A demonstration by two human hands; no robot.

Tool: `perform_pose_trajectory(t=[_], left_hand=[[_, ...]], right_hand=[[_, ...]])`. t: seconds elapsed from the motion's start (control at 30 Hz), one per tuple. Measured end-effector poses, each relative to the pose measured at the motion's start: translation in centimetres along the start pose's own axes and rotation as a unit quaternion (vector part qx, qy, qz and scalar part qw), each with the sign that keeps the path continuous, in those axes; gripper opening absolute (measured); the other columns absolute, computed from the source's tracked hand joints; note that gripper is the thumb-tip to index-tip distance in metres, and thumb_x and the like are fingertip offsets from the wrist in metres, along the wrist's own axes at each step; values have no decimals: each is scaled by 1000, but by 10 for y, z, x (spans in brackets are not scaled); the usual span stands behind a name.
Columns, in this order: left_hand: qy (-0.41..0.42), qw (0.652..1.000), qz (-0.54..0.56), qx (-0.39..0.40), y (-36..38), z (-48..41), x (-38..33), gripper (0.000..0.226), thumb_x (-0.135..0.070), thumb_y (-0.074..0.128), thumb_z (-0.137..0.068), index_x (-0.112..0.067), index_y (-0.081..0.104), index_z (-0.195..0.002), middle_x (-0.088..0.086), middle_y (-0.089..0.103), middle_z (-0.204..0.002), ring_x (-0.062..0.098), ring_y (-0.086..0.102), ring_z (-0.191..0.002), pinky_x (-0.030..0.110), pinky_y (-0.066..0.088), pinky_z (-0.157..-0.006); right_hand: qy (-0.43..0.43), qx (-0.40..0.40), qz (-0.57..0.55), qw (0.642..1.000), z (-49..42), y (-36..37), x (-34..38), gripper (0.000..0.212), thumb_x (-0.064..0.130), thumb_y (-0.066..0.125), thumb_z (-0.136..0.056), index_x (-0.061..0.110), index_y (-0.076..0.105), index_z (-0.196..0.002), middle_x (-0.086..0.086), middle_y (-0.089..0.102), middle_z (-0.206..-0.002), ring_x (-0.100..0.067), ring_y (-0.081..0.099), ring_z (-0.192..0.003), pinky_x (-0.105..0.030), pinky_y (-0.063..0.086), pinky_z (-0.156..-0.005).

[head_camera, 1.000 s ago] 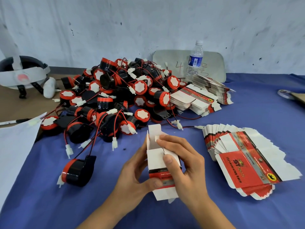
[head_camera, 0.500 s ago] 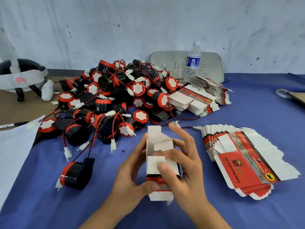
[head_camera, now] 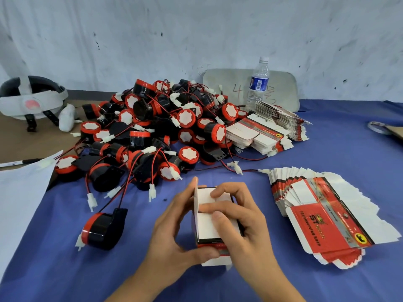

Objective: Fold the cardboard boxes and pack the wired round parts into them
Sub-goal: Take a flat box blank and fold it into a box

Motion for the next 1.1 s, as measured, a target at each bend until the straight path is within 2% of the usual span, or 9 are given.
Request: perform_pose_trajectory(t=[0.1, 0.17, 0.27, 0.37, 0.53, 0.67, 0.83, 0.93, 1.1], left_hand=[[33, 999, -33, -3, 0, 0, -1, 86, -57, 78, -68, -56, 32, -141, -14, 50, -142, 12, 49, -130, 39, 48, -100], [89, 994, -62, -1, 1, -1, -5, 75, -57, 69, -80, -54, 30, -143, -9, 43, -148, 17, 44, -135, 38, 46, -103], [158, 984, -88, 2, 3, -3, -8, 57, -52, 59, -90, -47, 37, -143, -6, 38, -148, 15, 43, -135, 26, 44, -102], [159, 983, -92, -3, 5, -4, -9, 43, -56, 55, -90, -45, 50, -132, -1, 41, -139, 18, 50, -126, 25, 48, -95], [148, 982, -109, -41, 3, -2, -10, 45, -69, 49, -86, -36, 61, -113, 1, 46, -131, 25, 56, -116, 25, 49, -91], [134, 984, -100, -58, 0, -4, -12, 48, -71, 48, -85, -30, 63, -107, 8, 48, -126, 23, 59, -111, 26, 50, -86], [144, 983, -98, -55, 0, -6, -12, 52, -70, 48, -86, -23, 63, -101, 15, 48, -122, 21, 59, -109, 23, 50, -85], [150, 982, -103, -54, 0, -5, -12, 52, -71, 48, -85, -23, 63, -100, 15, 48, -121, 20, 59, -107, 23, 49, -84], [158, 979, -114, -54, -1, -5, -11, 54, -72, 46, -85, -23, 63, -97, 16, 48, -118, 19, 59, -106, 21, 48, -85]], right_hand=[[0, -26, 13, 1000, 0, 1, 0, 26, 26, 51, -82, 28, 77, -82, 10, 58, -104, -11, 59, -97, -10, 43, -73], [-5, -33, 2, 999, -1, 0, 0, 24, 24, 52, -82, 29, 75, -84, 9, 60, -105, -11, 61, -98, -10, 44, -74], [-17, -32, 2, 999, 1, -1, -3, 33, 19, 51, -85, 25, 65, -114, 7, 63, -107, -17, 63, -98, -19, 49, -76], [-7, -31, -44, 999, 5, 3, -7, 57, 18, 45, -87, 40, 40, -139, 9, 60, -115, -20, 62, -100, -25, 52, -76], [-24, -25, -78, 996, 8, 3, -13, 57, 25, 38, -85, 43, 39, -139, 3, 54, -130, -25, 51, -123, -31, 44, -98], [-16, -8, -28, 999, 9, 9, -15, 49, 41, 48, -91, 37, 39, -139, 7, 50, -134, -22, 53, -120, -25, 47, -91], [-63, -24, 45, 997, 8, 12, -13, 45, 32, 50, -90, 19, 52, -133, -3, 50, -130, -17, 52, -121, -16, 41, -95], [-73, -30, 46, 996, 8, 11, -13, 46, 33, 51, -88, 13, 55, -129, -6, 52, -127, -18, 53, -120, -17, 42, -94], [-72, -39, 34, 996, 8, 12, -15, 45, 39, 53, -89, 16, 56, -127, -6, 53, -128, -22, 53, -122, -22, 43, -96]])
Point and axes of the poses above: each hand's wrist, its own z-axis away from the middle knuckle, its own y-axis out of the palm, x = y × z, the point moved 3 cm from there along -z, towards the middle knuckle
